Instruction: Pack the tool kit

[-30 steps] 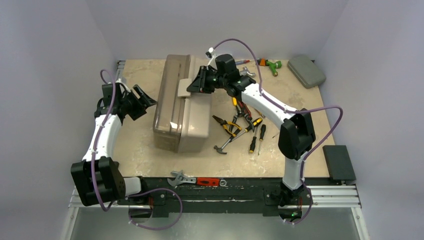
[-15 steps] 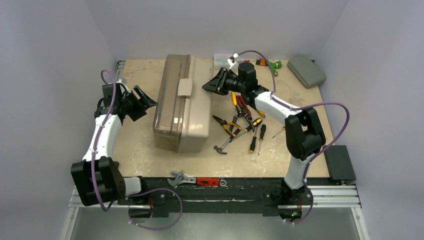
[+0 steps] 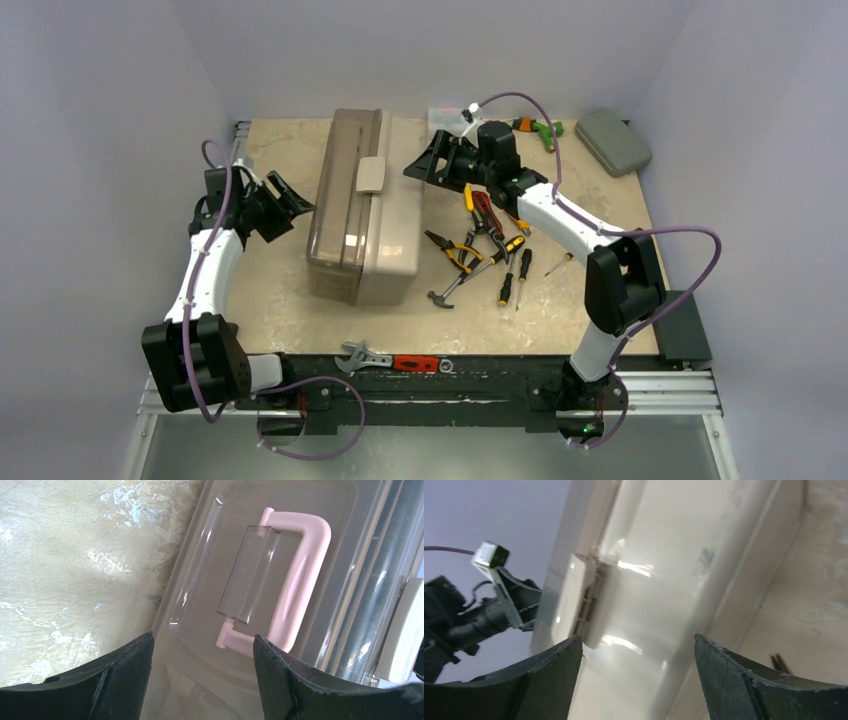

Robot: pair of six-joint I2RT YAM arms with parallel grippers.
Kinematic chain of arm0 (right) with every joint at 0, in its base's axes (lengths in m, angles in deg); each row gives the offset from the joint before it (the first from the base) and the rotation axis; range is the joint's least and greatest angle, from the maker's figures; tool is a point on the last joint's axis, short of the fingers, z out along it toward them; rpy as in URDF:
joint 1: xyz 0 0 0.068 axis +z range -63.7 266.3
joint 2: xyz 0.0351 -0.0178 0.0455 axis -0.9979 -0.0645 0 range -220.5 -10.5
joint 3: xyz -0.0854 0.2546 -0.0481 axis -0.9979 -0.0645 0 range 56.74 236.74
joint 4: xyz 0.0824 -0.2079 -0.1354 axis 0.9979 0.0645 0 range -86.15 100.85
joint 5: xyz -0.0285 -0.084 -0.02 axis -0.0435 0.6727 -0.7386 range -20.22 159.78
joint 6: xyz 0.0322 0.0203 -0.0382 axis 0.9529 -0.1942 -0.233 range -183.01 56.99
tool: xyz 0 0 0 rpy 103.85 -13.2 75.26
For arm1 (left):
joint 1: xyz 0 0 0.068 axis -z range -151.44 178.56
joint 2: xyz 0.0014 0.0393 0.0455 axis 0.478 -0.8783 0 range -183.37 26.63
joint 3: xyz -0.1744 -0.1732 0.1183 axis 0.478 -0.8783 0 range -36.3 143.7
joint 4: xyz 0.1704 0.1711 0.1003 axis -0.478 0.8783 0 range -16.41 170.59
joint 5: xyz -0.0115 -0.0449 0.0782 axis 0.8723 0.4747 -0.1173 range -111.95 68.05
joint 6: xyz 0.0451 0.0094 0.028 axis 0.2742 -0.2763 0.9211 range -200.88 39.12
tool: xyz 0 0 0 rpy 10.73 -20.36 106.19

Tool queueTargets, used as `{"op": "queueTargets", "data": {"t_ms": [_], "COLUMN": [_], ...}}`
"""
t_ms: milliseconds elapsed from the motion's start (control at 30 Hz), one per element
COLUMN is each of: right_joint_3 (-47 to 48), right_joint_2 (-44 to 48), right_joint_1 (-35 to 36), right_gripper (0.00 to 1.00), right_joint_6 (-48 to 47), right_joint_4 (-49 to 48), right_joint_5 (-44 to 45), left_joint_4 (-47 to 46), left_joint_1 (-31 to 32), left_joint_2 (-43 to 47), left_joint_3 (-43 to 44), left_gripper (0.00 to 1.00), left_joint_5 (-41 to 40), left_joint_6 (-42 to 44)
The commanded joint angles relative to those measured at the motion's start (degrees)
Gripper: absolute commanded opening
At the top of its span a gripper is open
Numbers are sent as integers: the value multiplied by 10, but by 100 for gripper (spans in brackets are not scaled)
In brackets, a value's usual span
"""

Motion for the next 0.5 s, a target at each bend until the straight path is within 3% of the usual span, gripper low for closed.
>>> {"op": "queueTargets", "data": {"t_ms": [0,100,200,333,467], "right_joint_3": [1,-7,-21,-74,-135], "right_joint_2": [23,5,-22,-38,-59], "right_joint_1": [1,1,1,-15,-52], "right_gripper": [84,92,93,84,63], "right_joint_6": [-80,-85,-73,-27,25], "right_joint_4": [112,114,88,-2,-95], "right_joint_5": [82,52,-10,-67,-127], "left_joint_4": [-12,-9,-12,-12,-6], "left_joint_1": [6,15,28,58,122], "left_joint_2": [11,20,30,47,65], "left_joint_3": [12,13,14,20,35], "left_gripper": [70,70,70,70,70], "left_joint_5": [-1,-6,-6,-16,-42], "left_joint_6": [9,8,-2,-12,-20]}}
